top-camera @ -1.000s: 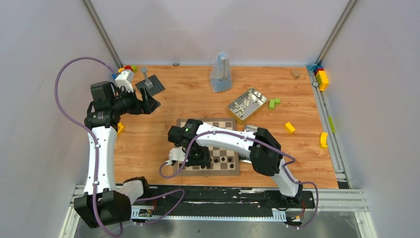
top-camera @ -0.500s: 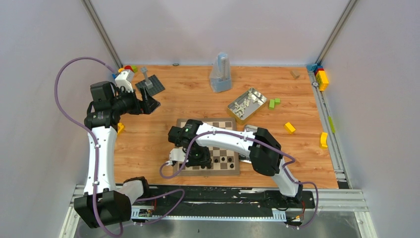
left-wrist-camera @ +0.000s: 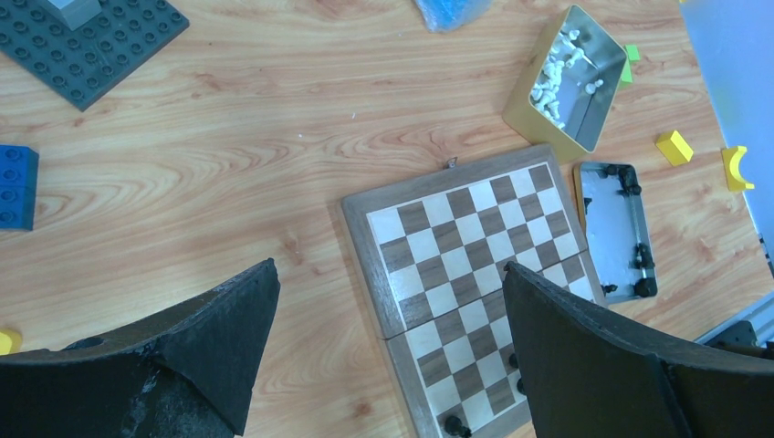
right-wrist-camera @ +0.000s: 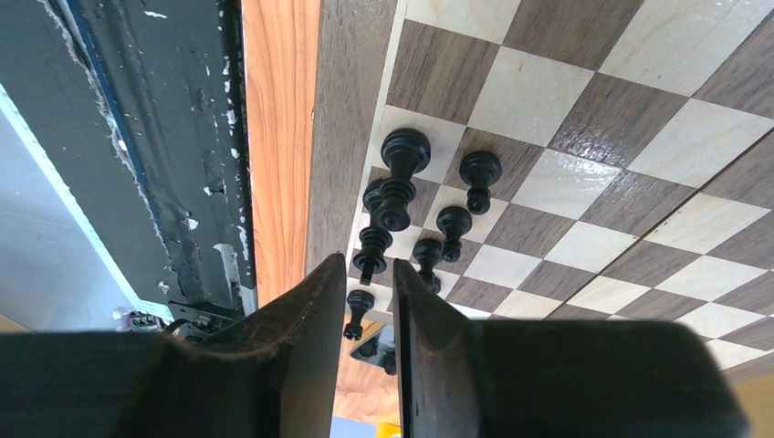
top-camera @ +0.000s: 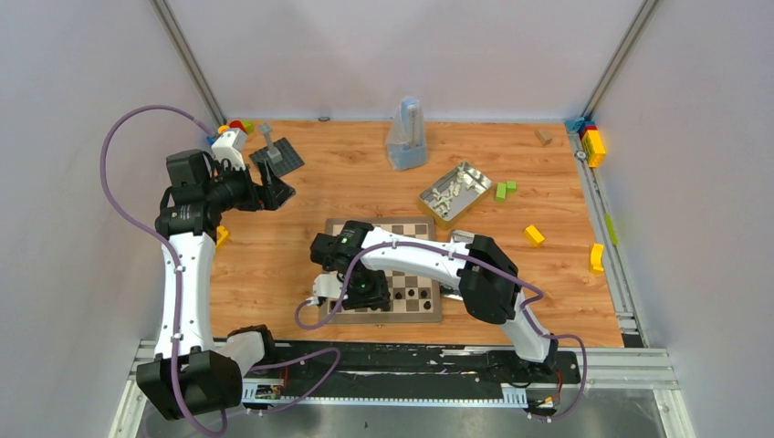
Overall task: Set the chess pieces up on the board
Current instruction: Place the chess piece on the chessboard, then pick up the chess piece from the storage box.
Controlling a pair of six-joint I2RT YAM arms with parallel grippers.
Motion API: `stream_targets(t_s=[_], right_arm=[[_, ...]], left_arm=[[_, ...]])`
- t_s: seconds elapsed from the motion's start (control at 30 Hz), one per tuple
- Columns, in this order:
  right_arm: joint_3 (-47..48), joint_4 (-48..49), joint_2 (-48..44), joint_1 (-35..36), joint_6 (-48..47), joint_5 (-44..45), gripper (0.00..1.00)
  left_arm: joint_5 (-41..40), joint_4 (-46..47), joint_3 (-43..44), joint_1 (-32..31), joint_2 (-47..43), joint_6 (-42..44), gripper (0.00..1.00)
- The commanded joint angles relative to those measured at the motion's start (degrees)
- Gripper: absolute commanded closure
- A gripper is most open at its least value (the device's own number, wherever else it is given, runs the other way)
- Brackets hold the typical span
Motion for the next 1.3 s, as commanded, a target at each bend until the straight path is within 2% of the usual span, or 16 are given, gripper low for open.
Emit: stream_targets(t_s=[0.0,0.4,0.63,0.87,1.0,1.1,1.17,1.27], right_arm=[[-0.83,1.51,0.19,0.16,-0.48,-0.22,0.71],[1.38,3.26,-4.81,-1.33,1.69,0.21,0.63],[-3.71,10.33,-15.08,-5.45,4.27,-0.64,0.6],[-12.09,18.84,-28.84,-13.61,6.83,-2.26,0.56],[-18.45,24.81,-37.25,-19.16,7.9,-4.65,0.49],[-24.53,29.96,-44.18,-24.77,9.01,-7.93,0.35],[-28.92,33.27,-48.36,-28.63,10.02,-9.99,0.3],[-35.44,38.04,-53.6,-33.82,12.14,-11.99,0.12]], left_arm=[[0.74,1.92,0.07,0.6,-1.29,0.18,0.0],[0.54,1.61,0.52,0.69,-1.34,0.37,0.0],[-1.84,1.42,0.92,0.73,-1.56,1.76,0.0],[-5.84,1.25,0.79,0.69,-2.47,3.41,0.0],[-7.99,2.56,-1.05,0.69,-4.36,4.75,0.0],[-7.84,4.09,-3.14,0.69,-6.13,5.66,0.0],[-8.85,4.06,-3.88,0.71,-6.75,7.27,0.0],[-9.23,3.81,-4.87,0.67,-7.04,9.56,0.0]])
